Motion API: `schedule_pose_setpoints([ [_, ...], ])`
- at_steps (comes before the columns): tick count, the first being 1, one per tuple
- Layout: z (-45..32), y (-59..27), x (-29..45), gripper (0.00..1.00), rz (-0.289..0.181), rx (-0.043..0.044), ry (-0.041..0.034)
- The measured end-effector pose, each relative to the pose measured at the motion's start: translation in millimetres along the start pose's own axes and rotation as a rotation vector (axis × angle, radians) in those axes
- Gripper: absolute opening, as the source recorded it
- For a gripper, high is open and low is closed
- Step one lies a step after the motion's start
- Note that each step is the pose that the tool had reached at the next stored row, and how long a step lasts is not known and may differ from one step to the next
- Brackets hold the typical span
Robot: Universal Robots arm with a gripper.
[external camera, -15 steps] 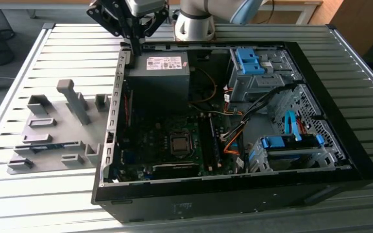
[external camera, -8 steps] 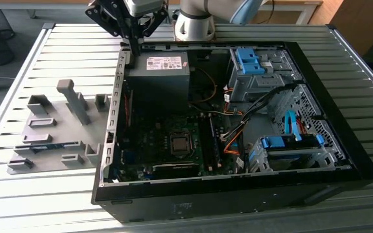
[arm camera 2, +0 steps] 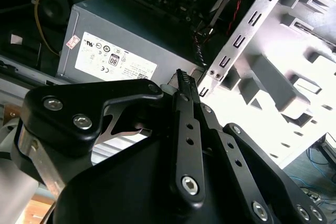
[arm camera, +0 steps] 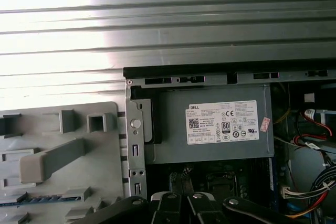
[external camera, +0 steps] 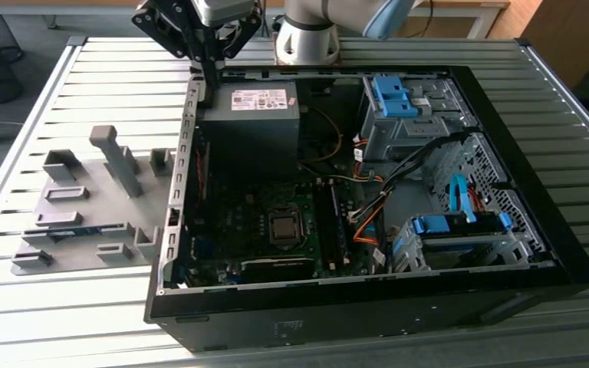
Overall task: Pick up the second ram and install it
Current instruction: 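Reach for the second ram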
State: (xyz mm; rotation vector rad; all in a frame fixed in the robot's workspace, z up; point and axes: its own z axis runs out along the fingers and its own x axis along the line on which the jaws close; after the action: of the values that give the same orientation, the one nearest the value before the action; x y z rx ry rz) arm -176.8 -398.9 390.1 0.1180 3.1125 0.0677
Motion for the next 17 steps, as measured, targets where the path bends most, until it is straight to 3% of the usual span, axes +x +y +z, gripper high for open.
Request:
schedule_pose_setpoints([
  [17,0.2,-0.5,5.9,0.1,0.0,0.0,0.0],
])
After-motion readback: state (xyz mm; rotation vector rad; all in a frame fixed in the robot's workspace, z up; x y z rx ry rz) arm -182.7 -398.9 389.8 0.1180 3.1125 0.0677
